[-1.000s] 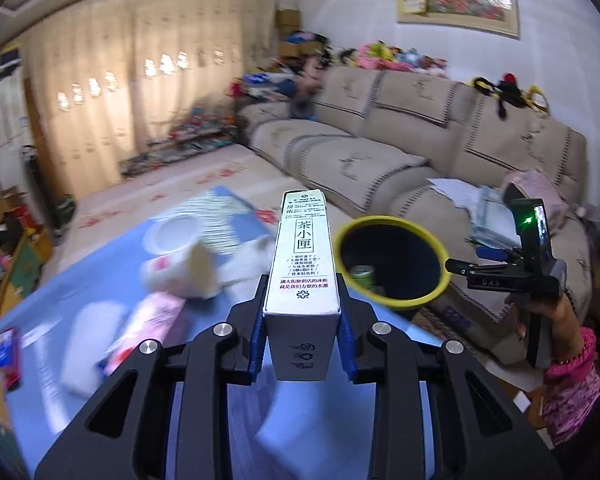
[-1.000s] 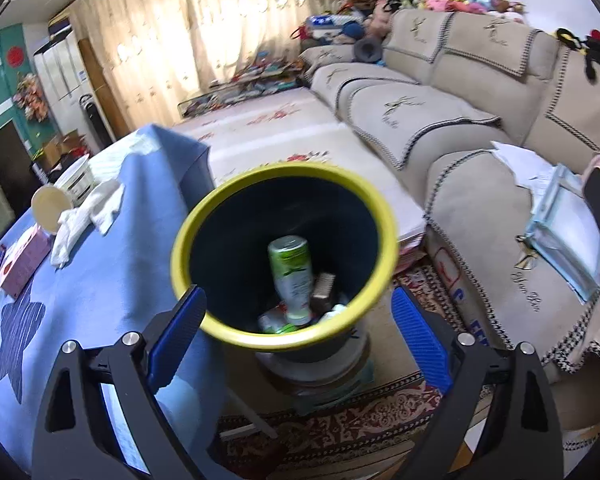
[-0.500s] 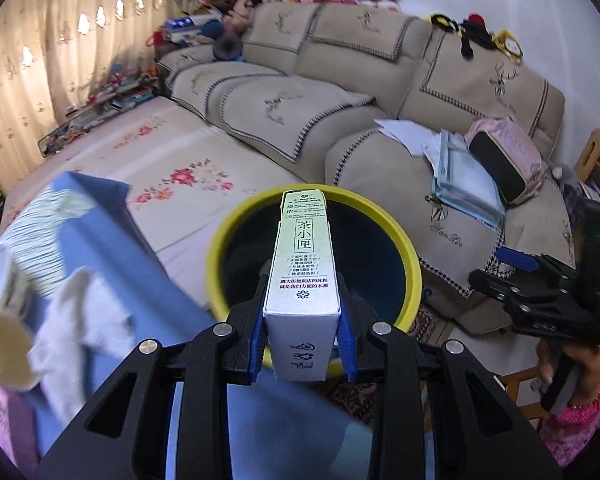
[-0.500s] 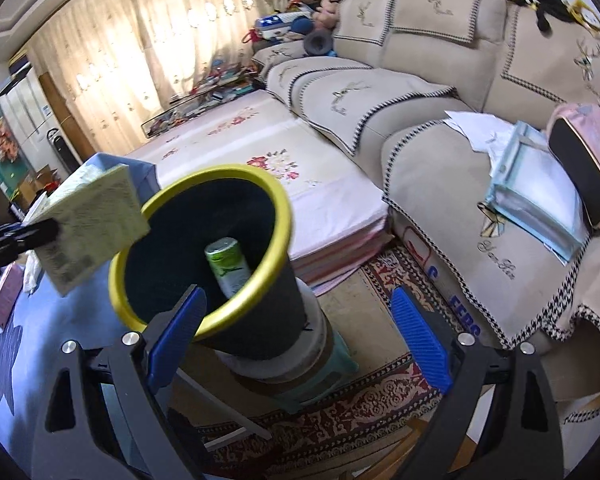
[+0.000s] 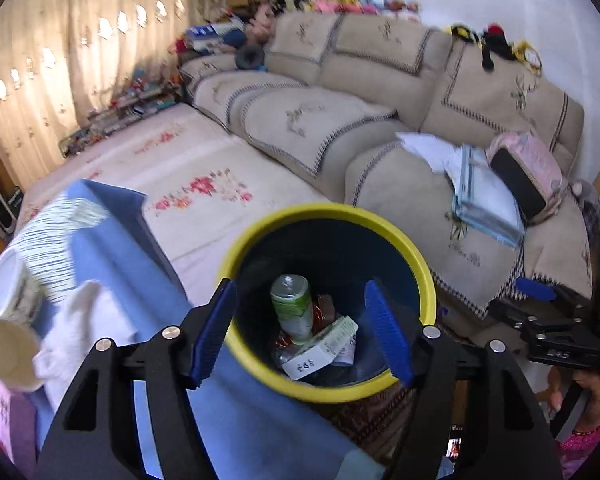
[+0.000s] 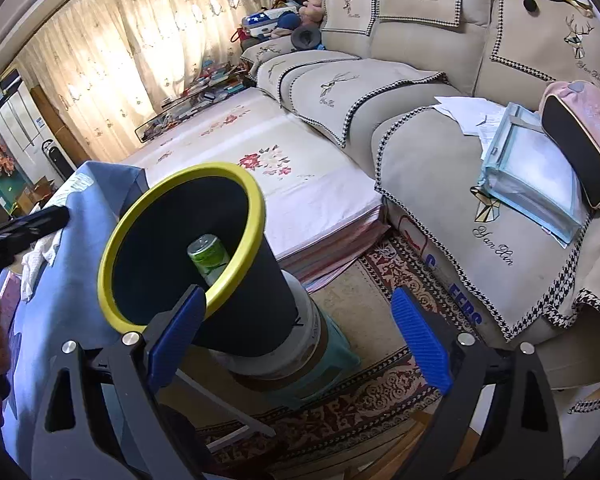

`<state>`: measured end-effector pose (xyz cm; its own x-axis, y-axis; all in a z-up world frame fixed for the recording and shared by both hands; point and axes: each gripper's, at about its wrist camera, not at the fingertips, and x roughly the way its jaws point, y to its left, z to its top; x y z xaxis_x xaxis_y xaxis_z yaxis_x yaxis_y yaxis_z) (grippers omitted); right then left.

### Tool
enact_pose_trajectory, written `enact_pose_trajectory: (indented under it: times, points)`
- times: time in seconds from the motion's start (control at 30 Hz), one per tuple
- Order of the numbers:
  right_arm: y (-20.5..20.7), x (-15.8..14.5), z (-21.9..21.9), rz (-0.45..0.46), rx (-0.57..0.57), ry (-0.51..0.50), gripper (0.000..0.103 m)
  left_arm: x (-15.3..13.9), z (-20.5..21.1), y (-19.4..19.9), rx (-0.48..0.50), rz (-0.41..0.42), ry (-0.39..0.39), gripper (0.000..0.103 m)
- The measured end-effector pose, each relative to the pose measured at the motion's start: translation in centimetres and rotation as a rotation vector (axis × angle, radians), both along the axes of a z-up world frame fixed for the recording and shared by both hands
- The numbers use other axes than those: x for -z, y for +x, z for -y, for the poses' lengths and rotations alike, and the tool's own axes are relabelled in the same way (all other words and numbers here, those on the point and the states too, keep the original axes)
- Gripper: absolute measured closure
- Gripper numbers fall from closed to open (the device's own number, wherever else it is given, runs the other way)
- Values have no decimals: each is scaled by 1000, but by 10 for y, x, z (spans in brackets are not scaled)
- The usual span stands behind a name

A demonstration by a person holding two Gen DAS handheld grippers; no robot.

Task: Collect trash
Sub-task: 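Grasp the white paper cup with the right gripper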

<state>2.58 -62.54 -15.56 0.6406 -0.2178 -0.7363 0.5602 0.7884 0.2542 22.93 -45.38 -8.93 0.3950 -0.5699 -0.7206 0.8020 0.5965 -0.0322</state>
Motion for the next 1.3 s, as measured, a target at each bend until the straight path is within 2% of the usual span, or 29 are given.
enact_pose_trajectory:
  times: [0.07, 0.13, 0.27, 0.5, 0.7, 0.8, 0.93, 0.97, 1.1, 1.3]
  points:
    - [4, -1, -7, 0, -18, -3, 14, -14, -28, -5, -39, 23, -53, 23]
    - [10, -3, -15, -2, -40, -8, 14, -26, -65, -10, -92, 52, -107, 17]
    - [25, -7, -37, -7, -99, -22, 14, -45, -143, -16, -196, 95, -163, 12]
    - [61, -24, -91, -13, -218, -70, 14, -62, -281, -17, -446, 240, -175, 5]
    - [103, -55, -156, 45, -384, -99, 14, -48, -374, 6, -631, 341, -153, 5]
    - [128, -69, -196, 60, -483, -122, 15, -33, -407, 20, -711, 385, -142, 5]
    - [167, -83, -251, 76, -612, -161, 20, -13, -441, 33, -772, 347, -166, 5]
    - [177, -84, -262, 77, -641, -159, 24, -11, -446, 35, -776, 342, -169, 5]
    - [212, -87, -299, 87, -731, -136, 39, -6, -458, 37, -788, 322, -197, 5]
    - [256, -85, -329, 72, -774, -158, 48, -5, -446, 35, -798, 308, -203, 5]
